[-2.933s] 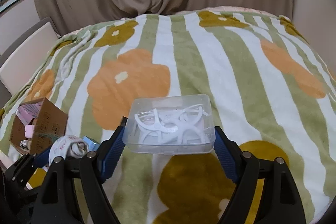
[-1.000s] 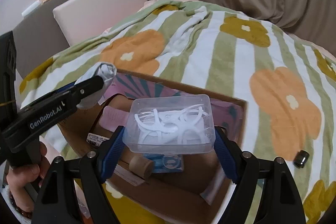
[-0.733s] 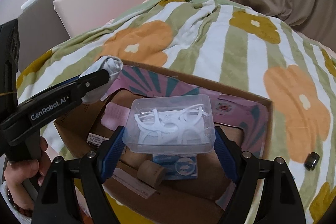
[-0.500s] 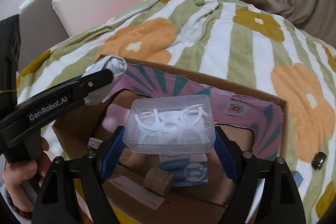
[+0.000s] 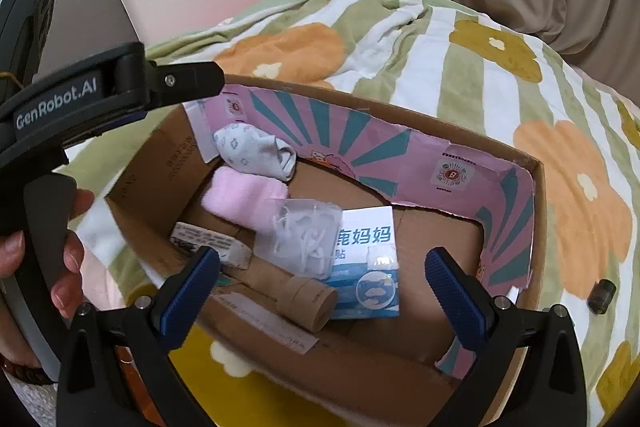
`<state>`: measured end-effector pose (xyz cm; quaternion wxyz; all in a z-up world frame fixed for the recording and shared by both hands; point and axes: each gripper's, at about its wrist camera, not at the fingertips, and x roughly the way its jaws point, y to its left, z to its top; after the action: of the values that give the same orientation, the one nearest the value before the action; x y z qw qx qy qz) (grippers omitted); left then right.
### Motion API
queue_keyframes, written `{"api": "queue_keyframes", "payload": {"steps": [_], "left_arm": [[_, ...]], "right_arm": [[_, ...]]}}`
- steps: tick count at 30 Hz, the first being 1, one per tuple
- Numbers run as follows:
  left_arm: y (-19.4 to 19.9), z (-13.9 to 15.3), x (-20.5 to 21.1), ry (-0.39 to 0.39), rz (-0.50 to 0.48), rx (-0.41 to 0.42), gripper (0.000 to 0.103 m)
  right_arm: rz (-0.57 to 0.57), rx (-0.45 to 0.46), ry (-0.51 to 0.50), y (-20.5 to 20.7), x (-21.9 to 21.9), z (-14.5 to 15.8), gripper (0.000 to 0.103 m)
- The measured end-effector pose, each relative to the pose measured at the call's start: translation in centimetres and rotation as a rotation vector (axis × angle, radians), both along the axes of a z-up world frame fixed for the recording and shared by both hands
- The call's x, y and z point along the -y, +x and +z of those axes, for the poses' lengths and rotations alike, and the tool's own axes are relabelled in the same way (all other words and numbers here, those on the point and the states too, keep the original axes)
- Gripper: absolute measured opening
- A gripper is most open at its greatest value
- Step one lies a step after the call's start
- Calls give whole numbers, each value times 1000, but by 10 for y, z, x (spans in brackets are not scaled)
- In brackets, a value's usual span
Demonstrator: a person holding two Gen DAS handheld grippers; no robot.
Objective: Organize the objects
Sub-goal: 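Move both tools back to the silver cube and black jar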
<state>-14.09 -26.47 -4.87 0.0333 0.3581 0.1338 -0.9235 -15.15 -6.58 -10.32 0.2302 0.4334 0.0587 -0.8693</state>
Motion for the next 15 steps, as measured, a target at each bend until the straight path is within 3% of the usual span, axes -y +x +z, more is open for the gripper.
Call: {"api": "queue_keyframes", "payload": {"steps": [7, 15], "left_arm": [[23, 15, -8, -11, 10, -13, 103], [47, 43, -46, -57, -48, -59, 103]], "right_arm": [[9, -21, -1, 14, -3, 9, 102], [-11, -100, -29, 44, -32, 34, 102]]}}
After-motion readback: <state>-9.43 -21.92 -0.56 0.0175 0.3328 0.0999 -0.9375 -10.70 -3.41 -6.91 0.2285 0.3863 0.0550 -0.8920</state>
